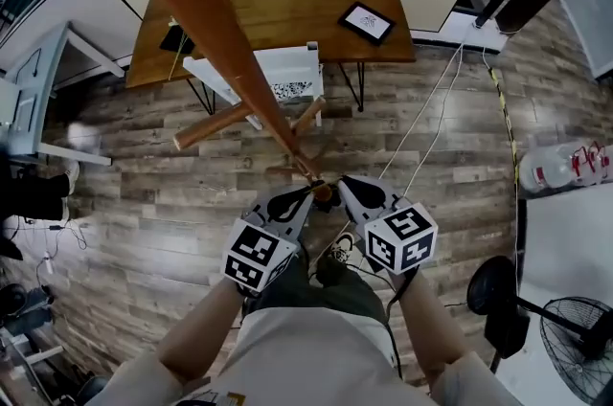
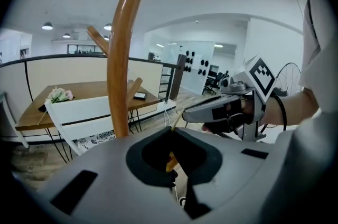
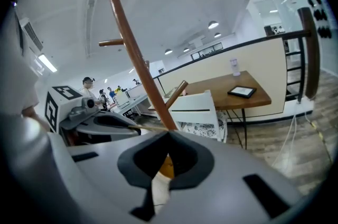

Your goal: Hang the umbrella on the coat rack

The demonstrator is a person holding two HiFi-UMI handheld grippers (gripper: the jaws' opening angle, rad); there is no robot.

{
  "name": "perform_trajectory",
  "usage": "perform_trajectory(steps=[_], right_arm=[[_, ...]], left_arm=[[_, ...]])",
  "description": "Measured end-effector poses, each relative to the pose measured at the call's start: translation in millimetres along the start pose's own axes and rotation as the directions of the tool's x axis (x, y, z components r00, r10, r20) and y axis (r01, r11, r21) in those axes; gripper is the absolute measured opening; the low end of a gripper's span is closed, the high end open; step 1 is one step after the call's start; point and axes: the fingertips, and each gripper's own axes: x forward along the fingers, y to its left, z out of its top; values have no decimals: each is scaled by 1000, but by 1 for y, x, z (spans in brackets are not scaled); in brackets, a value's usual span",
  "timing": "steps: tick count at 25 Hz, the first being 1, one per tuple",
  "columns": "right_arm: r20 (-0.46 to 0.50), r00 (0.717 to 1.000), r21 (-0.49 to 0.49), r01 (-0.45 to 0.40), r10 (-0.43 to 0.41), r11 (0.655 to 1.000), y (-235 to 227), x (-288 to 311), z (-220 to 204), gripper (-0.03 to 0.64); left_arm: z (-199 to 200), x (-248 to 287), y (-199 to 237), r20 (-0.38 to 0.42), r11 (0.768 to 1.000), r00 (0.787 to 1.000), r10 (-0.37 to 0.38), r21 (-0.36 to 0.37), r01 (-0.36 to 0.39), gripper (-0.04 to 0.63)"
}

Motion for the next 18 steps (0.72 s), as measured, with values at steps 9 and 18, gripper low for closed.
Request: perform_trajectory(steps=[9, 18], right_arm=[[-32, 999, -8, 5, -6, 1000, -34, 52, -32, 5], [-10, 999, 102, -30, 31, 994, -50, 99, -63, 5]], left_arm=[[-41, 42, 38, -12, 995, 999, 32, -96, -33, 0], [-79, 66, 68, -16, 994, 999, 50, -100, -51, 0]])
